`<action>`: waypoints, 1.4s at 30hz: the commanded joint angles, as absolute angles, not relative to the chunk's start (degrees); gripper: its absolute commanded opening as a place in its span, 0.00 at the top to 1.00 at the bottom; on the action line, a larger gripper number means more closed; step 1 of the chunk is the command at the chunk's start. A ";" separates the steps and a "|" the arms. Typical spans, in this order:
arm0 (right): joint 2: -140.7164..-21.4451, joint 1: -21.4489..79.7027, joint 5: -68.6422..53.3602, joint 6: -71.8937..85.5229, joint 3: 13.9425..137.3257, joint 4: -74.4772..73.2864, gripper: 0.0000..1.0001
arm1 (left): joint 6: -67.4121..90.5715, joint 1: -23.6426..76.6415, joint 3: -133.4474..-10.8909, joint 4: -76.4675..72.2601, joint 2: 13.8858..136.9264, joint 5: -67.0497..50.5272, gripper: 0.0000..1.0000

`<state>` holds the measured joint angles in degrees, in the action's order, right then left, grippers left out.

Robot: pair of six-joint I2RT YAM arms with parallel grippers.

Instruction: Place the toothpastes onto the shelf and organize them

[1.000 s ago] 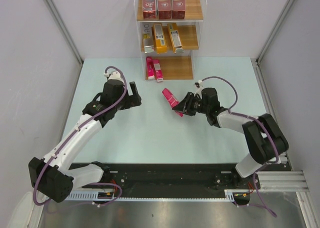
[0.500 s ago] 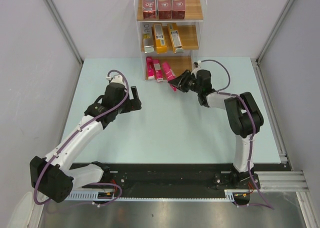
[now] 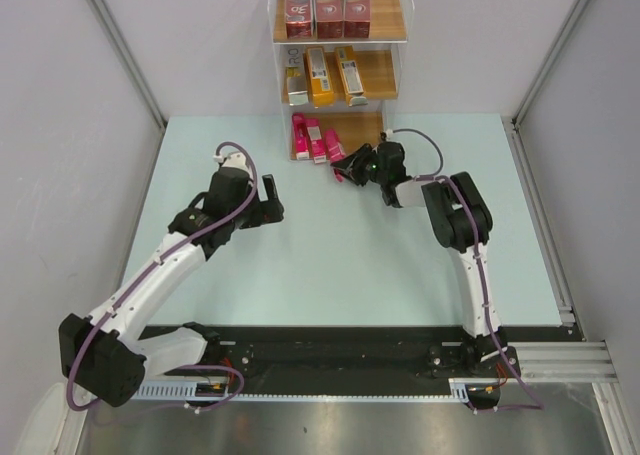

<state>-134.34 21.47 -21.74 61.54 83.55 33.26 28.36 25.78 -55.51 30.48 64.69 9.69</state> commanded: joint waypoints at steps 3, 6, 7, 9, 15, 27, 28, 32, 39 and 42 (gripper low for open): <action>-134.30 22.67 -18.29 61.36 86.84 26.65 0.42 | 27.16 26.10 -55.46 29.71 61.61 9.05 0.00; -132.37 23.29 -16.18 58.02 86.57 20.94 0.14 | 27.42 26.10 -55.20 29.44 61.70 7.91 0.00; -131.84 23.64 -15.65 57.14 86.31 19.61 0.10 | 27.51 26.10 -55.11 29.18 61.79 7.65 0.00; -130.26 24.17 -14.33 55.82 85.00 17.59 0.06 | 27.77 26.10 -54.67 28.57 61.70 6.95 0.00; -128.24 24.78 -13.45 54.49 81.22 16.26 0.03 | 28.04 26.10 -54.05 28.21 61.61 6.24 0.00; -125.42 27.07 -13.53 54.84 71.02 19.42 0.42 | 28.21 26.10 -53.09 27.69 61.79 6.33 0.00; -125.94 27.16 -13.88 55.28 70.41 20.29 0.49 | 28.21 26.10 -53.09 27.60 61.96 6.15 0.00; -128.05 27.16 -16.16 57.39 70.05 25.82 0.76 | 28.21 26.10 -53.17 27.69 62.23 6.33 0.00; -131.83 24.53 -17.22 62.48 70.92 32.25 0.92 | 28.12 26.10 -53.26 27.69 62.67 6.68 0.00; -133.94 23.21 -18.46 62.58 74.42 31.73 0.93 | 28.04 26.10 -53.44 27.60 63.37 6.50 0.00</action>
<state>-129.64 25.28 -18.61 61.89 71.22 32.49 28.42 25.82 -53.21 29.23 62.89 6.87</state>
